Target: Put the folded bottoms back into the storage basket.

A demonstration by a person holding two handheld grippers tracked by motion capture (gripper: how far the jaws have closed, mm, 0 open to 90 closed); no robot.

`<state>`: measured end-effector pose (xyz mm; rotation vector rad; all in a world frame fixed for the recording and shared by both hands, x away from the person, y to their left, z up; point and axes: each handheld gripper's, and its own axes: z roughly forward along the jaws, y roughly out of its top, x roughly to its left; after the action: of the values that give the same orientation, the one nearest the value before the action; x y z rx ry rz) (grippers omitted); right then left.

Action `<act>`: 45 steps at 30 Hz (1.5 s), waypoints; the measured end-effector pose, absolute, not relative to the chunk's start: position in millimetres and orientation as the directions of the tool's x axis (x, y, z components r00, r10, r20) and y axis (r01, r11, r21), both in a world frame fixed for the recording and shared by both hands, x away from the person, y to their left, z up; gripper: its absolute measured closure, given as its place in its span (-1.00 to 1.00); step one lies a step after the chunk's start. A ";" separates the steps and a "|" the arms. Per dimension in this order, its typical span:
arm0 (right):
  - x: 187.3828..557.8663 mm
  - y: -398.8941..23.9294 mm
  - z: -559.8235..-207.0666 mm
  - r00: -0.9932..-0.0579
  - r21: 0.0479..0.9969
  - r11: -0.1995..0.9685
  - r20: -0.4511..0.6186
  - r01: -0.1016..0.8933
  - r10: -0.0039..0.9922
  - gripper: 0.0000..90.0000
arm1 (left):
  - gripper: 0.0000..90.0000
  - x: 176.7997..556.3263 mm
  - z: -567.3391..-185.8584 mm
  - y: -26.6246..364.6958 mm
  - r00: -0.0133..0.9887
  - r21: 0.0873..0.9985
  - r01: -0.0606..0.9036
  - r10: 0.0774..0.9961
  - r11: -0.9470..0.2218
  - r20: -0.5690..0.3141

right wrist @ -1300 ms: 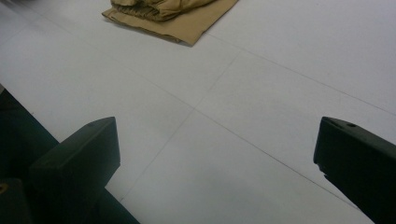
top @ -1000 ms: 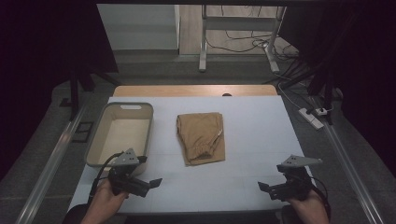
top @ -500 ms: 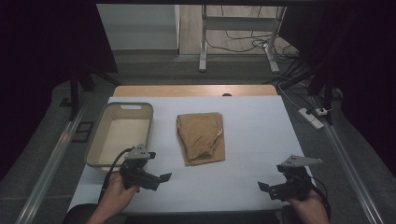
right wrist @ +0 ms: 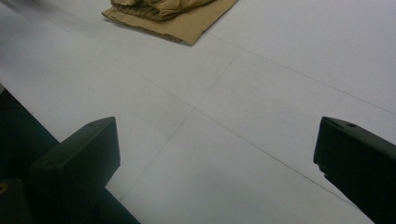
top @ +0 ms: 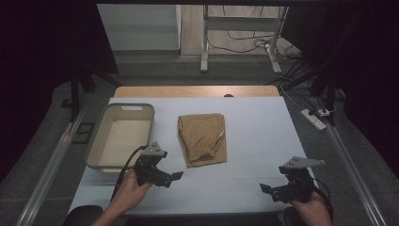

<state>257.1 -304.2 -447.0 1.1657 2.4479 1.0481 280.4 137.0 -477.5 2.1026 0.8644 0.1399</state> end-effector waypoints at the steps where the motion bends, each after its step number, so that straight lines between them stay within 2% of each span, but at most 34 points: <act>1: 257.1 -304.3 -446.9 -0.657 0.690 0.429 0.089 0.583 0.749 -0.99 | -1.00 282.1 -478.2 135.3 0.756 0.737 0.533 0.626 -0.415 -0.194; 21: 256.1 -303.5 -446.8 -0.667 0.693 0.442 0.074 0.569 0.742 -0.99 | -0.99 320.5 -494.2 101.8 0.739 0.707 0.551 0.654 -0.444 -0.164; 26: 256.1 -303.1 -446.9 -0.665 0.691 0.442 0.075 0.571 0.743 -0.99 | -0.98 330.3 -498.5 95.0 0.733 0.702 0.542 0.668 -0.462 -0.127; 36: 256.0 -302.5 -447.2 -0.668 0.689 0.447 0.073 0.571 0.741 -0.99 | -1.00 346.0 -509.9 82.1 0.687 0.670 0.580 0.721 -0.463 -0.096; 45: 256.0 -301.8 -447.4 -0.672 0.685 0.454 0.068 0.569 0.738 -0.99 | -1.00 365.9 -521.9 81.2 0.654 0.651 0.617 0.748 -0.442 -0.112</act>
<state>256.0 -301.8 -447.4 1.1306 2.4665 1.0247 365.9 81.2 -521.9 2.1961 1.0533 0.2509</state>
